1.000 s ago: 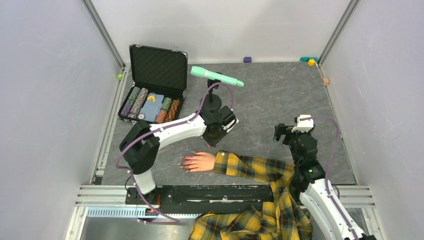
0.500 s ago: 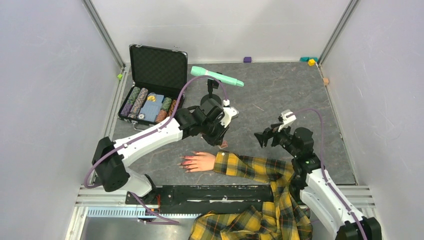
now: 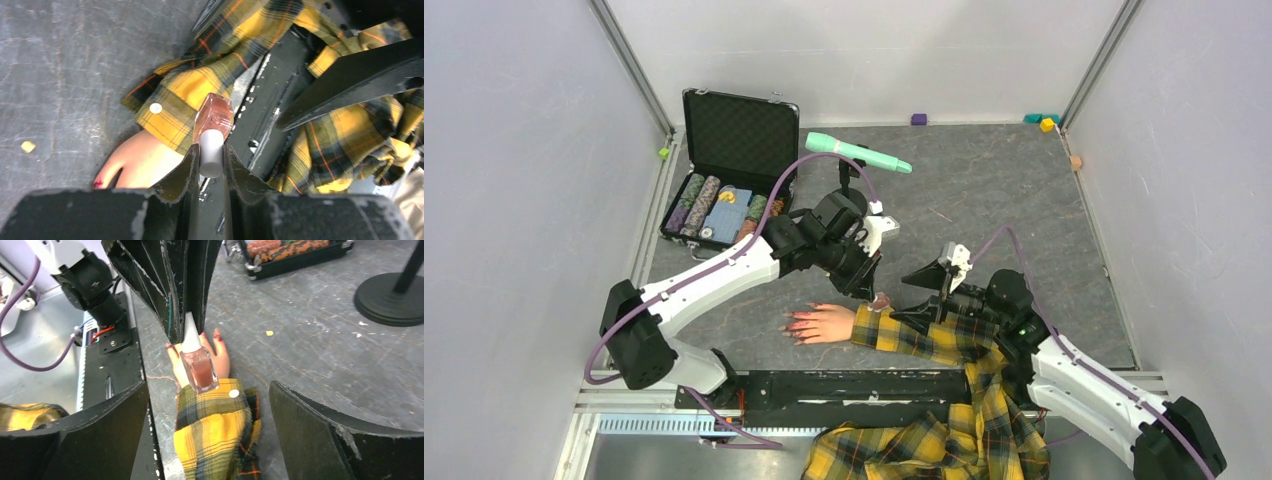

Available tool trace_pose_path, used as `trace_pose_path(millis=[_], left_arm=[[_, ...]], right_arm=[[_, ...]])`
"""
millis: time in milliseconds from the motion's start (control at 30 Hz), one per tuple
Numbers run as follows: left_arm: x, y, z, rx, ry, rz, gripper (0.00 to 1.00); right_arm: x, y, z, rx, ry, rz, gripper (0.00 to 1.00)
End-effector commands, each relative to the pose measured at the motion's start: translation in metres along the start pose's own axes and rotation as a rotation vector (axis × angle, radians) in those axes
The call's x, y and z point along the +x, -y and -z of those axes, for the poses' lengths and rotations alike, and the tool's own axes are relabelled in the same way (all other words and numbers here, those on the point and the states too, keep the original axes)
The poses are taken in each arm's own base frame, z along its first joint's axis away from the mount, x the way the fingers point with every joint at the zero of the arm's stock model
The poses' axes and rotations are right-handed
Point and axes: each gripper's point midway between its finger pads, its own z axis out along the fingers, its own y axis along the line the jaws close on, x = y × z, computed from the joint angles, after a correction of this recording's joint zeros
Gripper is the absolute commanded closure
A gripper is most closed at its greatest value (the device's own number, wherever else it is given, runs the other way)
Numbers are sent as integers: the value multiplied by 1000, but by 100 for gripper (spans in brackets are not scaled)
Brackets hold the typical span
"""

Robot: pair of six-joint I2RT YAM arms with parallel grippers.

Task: Paint the nails
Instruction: Pick up the nail polish bottle from the center of the board.

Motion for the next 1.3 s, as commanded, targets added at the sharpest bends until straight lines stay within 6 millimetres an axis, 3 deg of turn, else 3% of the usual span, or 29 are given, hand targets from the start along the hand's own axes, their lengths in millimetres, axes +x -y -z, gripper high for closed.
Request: trace_pose_path(millis=[0, 333, 800, 967, 1100, 1167, 1200, 1267], left_arm=[[-8, 32, 12, 161, 46, -15, 98], [-10, 37, 14, 186, 63, -30, 98], [-11, 36, 15, 182, 71, -33, 98], [-11, 37, 15, 185, 73, -33, 98], [-14, 38, 17, 186, 94, -36, 98], [-17, 40, 20, 188, 112, -44, 98], [-18, 40, 21, 188, 122, -48, 94], [-22, 42, 26, 186, 155, -62, 71]], right_arm=[[-14, -19, -8, -92, 49, 32, 7], [-9, -41, -21, -187, 49, 10, 29], [11, -52, -27, -234, -14, -28, 46], [13, -52, -28, -230, -22, -34, 68], [14, -48, -28, -209, -22, -37, 97], [12, -43, -29, -176, -8, -37, 100], [10, -41, -28, -161, 5, -39, 100], [4, -39, -26, -135, 44, -45, 100]])
